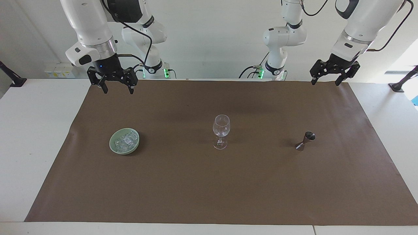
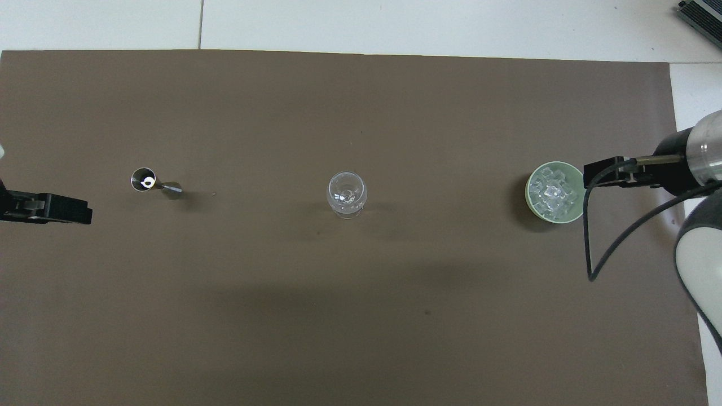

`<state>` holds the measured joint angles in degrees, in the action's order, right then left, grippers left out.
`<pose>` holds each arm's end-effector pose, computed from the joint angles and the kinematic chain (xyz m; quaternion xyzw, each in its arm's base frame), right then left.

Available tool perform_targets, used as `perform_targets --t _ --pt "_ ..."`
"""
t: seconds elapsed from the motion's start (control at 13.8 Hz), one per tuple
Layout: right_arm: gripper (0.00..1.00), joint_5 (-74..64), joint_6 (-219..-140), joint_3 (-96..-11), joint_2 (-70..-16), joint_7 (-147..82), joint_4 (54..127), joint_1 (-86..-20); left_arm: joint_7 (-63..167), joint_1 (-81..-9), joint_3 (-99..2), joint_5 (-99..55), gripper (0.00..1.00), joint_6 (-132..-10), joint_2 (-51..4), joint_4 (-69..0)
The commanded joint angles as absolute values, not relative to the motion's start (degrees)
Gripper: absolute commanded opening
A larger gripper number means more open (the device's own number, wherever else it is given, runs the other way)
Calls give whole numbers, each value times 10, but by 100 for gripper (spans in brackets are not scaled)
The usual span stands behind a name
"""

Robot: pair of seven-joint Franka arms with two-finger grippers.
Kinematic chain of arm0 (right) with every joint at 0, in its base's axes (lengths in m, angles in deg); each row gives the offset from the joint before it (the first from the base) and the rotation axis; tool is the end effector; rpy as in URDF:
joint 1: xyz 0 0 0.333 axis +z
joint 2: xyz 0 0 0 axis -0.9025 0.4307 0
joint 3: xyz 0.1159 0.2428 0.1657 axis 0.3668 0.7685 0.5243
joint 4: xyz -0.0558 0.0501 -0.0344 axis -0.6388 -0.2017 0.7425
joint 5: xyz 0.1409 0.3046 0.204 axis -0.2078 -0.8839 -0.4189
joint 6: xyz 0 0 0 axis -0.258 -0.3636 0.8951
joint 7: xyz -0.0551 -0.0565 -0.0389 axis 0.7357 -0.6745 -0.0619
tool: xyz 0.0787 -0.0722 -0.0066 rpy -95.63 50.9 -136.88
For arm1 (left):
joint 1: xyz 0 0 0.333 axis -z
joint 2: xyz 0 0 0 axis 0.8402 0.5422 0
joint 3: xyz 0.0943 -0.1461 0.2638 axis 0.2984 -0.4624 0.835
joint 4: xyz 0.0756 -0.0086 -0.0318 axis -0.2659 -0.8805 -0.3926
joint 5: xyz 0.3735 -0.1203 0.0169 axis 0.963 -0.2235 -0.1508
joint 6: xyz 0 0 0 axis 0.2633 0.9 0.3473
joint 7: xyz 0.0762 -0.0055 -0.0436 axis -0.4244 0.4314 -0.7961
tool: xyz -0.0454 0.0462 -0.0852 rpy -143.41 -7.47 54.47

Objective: Pour wine and add ice with both arms

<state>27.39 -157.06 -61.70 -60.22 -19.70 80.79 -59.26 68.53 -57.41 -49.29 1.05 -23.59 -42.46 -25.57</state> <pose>0.5514 0.0371 0.6205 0.9994 -0.0066 0.0299 0.0140 0.5036 -0.0370 0.6253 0.9991 -0.0401 -0.0022 0.0103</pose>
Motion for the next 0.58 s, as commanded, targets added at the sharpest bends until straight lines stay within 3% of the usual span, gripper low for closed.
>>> perform_targets --t 0.0,0.51 --pt "100 271 -1566 -618 -608 -194 813 -592 661 -576 -487 -7 100 -216 -435 -270" --pt "100 271 -1566 -618 -608 -194 813 -592 463 -608 -482 -66 100 -175 -394 -247"
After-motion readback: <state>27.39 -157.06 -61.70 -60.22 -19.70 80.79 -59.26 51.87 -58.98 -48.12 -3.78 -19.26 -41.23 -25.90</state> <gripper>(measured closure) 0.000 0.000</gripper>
